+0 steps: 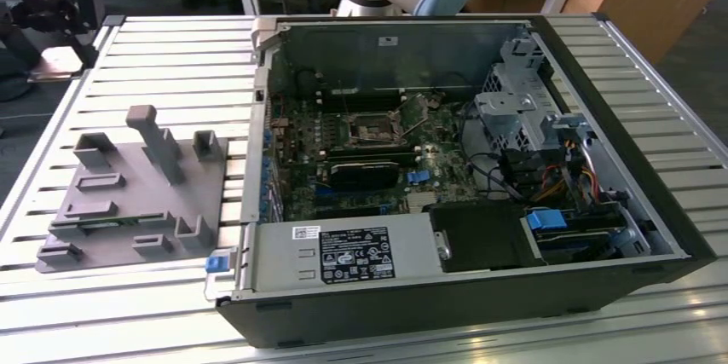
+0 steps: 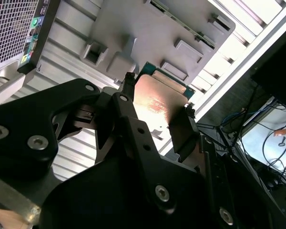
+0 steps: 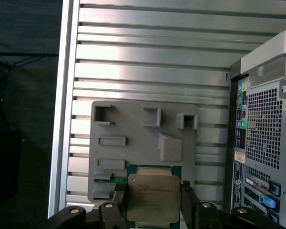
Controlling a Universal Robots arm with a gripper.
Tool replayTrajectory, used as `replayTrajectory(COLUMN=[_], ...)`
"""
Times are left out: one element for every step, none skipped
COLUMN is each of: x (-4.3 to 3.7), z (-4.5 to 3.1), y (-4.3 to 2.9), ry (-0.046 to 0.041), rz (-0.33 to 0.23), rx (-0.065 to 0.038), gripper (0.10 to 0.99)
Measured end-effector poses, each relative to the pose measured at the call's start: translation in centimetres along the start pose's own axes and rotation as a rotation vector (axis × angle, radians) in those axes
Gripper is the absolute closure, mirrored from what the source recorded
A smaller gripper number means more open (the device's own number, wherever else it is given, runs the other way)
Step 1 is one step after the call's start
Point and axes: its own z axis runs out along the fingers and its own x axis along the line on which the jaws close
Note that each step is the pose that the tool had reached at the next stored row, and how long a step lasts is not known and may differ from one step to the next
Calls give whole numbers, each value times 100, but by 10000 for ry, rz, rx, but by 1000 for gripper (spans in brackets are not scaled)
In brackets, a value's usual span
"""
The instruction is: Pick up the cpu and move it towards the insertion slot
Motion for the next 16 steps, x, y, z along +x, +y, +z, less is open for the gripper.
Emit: replayTrajectory(x=[-9, -18, -27, -36, -45, -54, -64, -73, -82, -91, -100, -108, -117, -126, -134, -142], z=[-1, 0, 0, 0, -1, -1, -1, -1, -1, -2, -1, -1, -2, -2, -2, -2], y=[0, -1, -1, -2, -2, -2, -3, -3, -4, -4, -4, -5, -5, -6, -6, -6], ry=[1, 0, 0, 0, 1, 0, 0, 0, 1, 0, 0, 0, 0, 0, 0, 0], rz=[0, 0, 0, 0, 0, 0, 0, 0, 0, 0, 0, 0, 0, 0, 0, 0], rx=[0, 0, 0, 0, 0, 0, 0, -1, 0, 0, 0, -1, 0, 0, 0, 0], gripper=[545, 545, 545, 545, 545, 545, 545, 545, 545, 545, 545, 545, 545, 545, 545, 545])
